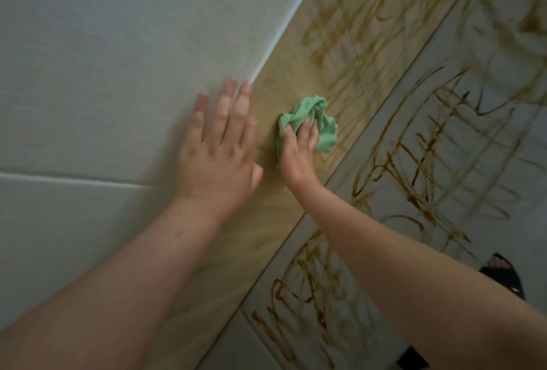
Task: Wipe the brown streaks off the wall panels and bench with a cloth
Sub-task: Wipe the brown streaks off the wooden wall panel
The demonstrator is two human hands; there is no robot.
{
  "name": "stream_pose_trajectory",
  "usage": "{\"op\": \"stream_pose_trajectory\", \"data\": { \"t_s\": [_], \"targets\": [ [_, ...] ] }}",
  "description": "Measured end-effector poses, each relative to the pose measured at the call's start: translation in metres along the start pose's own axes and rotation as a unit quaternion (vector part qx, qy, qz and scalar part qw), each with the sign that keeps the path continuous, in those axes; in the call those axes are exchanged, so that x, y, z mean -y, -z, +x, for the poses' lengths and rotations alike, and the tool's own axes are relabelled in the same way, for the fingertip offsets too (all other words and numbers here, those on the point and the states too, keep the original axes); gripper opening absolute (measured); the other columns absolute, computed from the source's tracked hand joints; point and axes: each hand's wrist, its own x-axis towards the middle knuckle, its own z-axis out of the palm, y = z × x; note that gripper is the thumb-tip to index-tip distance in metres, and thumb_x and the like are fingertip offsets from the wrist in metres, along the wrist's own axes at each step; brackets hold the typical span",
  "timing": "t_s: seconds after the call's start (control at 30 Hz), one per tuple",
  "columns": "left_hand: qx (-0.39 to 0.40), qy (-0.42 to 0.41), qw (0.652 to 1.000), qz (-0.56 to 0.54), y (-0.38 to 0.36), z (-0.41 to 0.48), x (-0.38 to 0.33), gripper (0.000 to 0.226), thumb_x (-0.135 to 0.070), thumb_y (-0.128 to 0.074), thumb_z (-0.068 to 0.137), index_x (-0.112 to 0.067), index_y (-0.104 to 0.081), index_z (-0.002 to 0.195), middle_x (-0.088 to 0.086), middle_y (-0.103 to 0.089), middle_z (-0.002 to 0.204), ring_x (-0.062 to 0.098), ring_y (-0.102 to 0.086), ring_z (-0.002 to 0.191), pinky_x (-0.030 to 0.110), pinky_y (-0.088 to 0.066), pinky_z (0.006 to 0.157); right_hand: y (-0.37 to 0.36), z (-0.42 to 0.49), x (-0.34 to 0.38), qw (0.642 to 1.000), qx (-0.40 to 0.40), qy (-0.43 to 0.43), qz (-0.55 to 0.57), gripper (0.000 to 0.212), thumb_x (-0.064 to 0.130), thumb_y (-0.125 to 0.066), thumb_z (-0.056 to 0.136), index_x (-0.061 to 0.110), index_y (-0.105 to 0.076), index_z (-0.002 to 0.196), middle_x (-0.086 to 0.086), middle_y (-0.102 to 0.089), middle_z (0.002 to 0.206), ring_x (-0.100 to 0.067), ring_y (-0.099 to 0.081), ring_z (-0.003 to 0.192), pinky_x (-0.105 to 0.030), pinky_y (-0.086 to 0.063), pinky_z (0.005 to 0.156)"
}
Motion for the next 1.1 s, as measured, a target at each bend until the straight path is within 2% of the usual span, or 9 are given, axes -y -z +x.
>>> {"op": "stream_pose_trajectory", "data": {
  "t_s": [0.07,0.2,0.33,0.6,0.73,0.8,0.93,1.0,1.1],
  "targets": [
    [-0.039,0.010,0.999,-0.024,0.003,0.033,-0.005,0.089,-0.048,-0.041,0.091,0.000,-0.008,0.159,0.019,0.016,0.169,0.035,0.014,0.158,0.053,0.006,0.127,0.007,0.020,-0.014,0.999,-0.015,-0.044,0.025,0.063,0.050,-0.025,0.110,0.038,0.005,0.164,0.006,0.016,0.172,-0.024,0.000,0.160,-0.048,-0.005,0.127],
    [-0.050,0.015,0.999,0.003,-0.011,0.065,-0.004,0.097,-0.051,-0.033,0.096,0.007,0.015,0.158,0.025,0.023,0.166,0.037,0.020,0.156,0.052,0.012,0.126,0.025,0.063,-0.050,0.985,-0.048,-0.146,0.079,0.063,0.055,-0.019,0.110,0.036,0.004,0.165,0.006,0.013,0.173,-0.023,0.003,0.160,-0.052,-0.004,0.126],
    [-0.083,-0.011,0.996,-0.036,-0.030,0.067,-0.002,0.096,-0.047,-0.038,0.097,0.008,0.011,0.158,0.028,0.015,0.167,0.041,0.015,0.156,0.051,0.022,0.122,0.042,0.125,-0.105,0.960,-0.112,-0.235,0.106,0.062,0.053,-0.015,0.110,0.030,0.001,0.166,0.002,0.005,0.174,-0.027,-0.001,0.160,-0.051,-0.003,0.126],
    [-0.117,-0.015,0.993,-0.030,-0.041,0.068,-0.002,0.091,-0.048,-0.034,0.097,0.007,0.003,0.160,0.026,0.003,0.169,0.044,0.004,0.156,0.054,0.017,0.121,0.047,0.185,-0.180,0.915,-0.201,-0.299,0.180,0.062,0.053,-0.013,0.110,0.029,-0.002,0.166,0.001,-0.003,0.174,-0.025,-0.006,0.160,-0.052,-0.009,0.128],
    [-0.128,-0.018,0.991,-0.022,-0.039,0.070,-0.002,0.091,-0.046,-0.037,0.096,0.008,-0.001,0.160,0.026,0.000,0.169,0.041,0.007,0.155,0.054,0.014,0.124,0.049,0.209,-0.217,0.909,-0.200,-0.287,0.224,0.086,0.081,-0.016,0.080,0.050,-0.015,0.160,0.003,-0.032,0.166,-0.030,-0.036,0.149,-0.057,-0.031,0.121],
    [-0.145,-0.016,0.989,-0.014,-0.038,0.070,-0.001,0.091,-0.045,-0.039,0.095,0.008,-0.004,0.160,0.026,-0.003,0.169,0.041,0.004,0.156,0.055,0.012,0.125,0.054,0.210,-0.196,0.913,-0.202,-0.276,0.221,0.086,0.081,-0.016,0.076,0.056,-0.010,0.158,0.003,-0.030,0.167,-0.032,-0.036,0.148,-0.060,-0.030,0.120],
    [-0.150,-0.019,0.988,-0.013,-0.037,0.071,-0.001,0.092,-0.045,-0.041,0.094,0.009,-0.004,0.159,0.026,-0.003,0.169,0.042,0.003,0.156,0.055,0.012,0.125,0.049,0.158,-0.078,0.939,-0.194,-0.206,0.198,0.065,0.059,-0.019,0.105,0.038,-0.005,0.165,0.004,-0.003,0.174,-0.027,-0.007,0.159,-0.057,-0.010,0.127],
    [-0.150,-0.017,0.988,-0.012,-0.035,0.070,0.000,0.093,-0.045,-0.042,0.094,0.009,-0.005,0.159,0.026,-0.003,0.169,0.041,0.004,0.156,0.054,0.013,0.125,0.035,0.130,-0.057,0.946,-0.190,-0.182,0.191,0.062,0.054,-0.022,0.108,0.035,-0.007,0.165,0.005,0.001,0.174,-0.028,0.000,0.160,-0.057,-0.006,0.127],
    [-0.142,-0.017,0.990,-0.020,-0.034,0.068,0.000,0.095,-0.046,-0.042,0.093,0.009,-0.001,0.159,0.026,0.002,0.169,0.040,0.009,0.156,0.054,0.016,0.124,0.007,0.082,-0.058,0.951,-0.135,-0.183,0.207,0.067,0.061,-0.026,0.104,0.041,-0.005,0.164,0.008,0.000,0.174,-0.028,-0.003,0.159,-0.059,-0.010,0.127]
  ]
}}
